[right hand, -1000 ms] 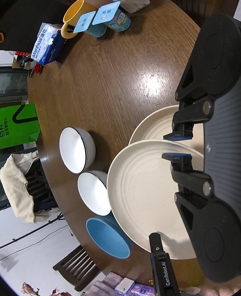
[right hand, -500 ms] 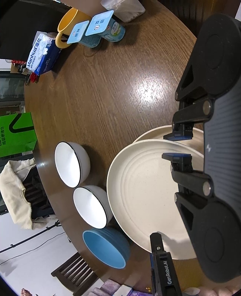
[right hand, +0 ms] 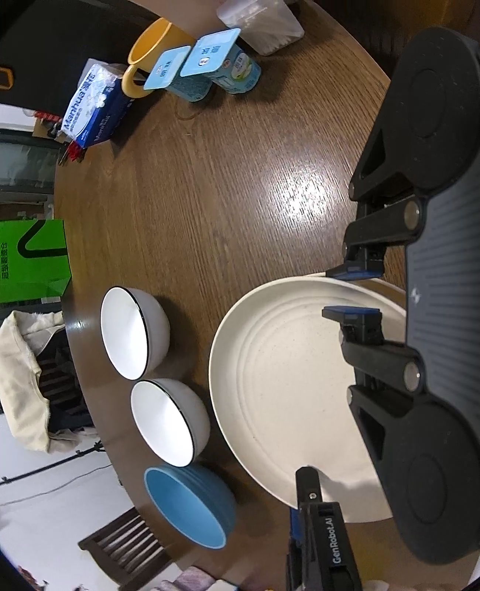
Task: Organize plates and bowls
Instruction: 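Lower the held plate with both grippers onto the cream plate stack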
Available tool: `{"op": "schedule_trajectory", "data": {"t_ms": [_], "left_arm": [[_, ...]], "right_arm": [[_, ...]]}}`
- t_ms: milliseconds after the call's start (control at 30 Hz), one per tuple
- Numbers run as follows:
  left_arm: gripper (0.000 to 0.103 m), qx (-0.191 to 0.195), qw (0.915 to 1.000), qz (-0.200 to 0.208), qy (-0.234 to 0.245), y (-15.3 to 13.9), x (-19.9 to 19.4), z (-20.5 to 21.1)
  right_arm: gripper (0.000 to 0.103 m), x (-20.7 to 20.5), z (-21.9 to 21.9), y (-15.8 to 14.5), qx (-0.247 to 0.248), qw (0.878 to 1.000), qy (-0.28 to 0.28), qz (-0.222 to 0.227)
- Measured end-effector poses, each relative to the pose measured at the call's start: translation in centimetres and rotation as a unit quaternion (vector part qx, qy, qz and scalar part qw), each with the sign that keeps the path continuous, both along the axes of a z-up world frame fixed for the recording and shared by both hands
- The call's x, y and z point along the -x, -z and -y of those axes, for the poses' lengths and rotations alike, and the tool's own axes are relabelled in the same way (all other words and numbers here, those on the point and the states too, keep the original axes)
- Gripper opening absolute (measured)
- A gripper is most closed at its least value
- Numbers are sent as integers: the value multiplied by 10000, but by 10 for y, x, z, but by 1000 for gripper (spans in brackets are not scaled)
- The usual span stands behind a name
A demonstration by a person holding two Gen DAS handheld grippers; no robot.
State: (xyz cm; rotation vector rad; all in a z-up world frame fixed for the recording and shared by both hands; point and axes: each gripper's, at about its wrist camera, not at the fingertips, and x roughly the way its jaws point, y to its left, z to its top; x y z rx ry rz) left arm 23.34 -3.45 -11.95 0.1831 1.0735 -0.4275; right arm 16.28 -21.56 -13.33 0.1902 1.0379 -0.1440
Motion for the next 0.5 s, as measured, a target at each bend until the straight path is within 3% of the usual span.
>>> {"op": "schedule_trajectory", "data": {"t_ms": [500], "left_arm": [[27,-309,9994,-39,168,14,5,2]], "right_arm": [[17,-4,-28,11,999,9938,-472,-92]]}}
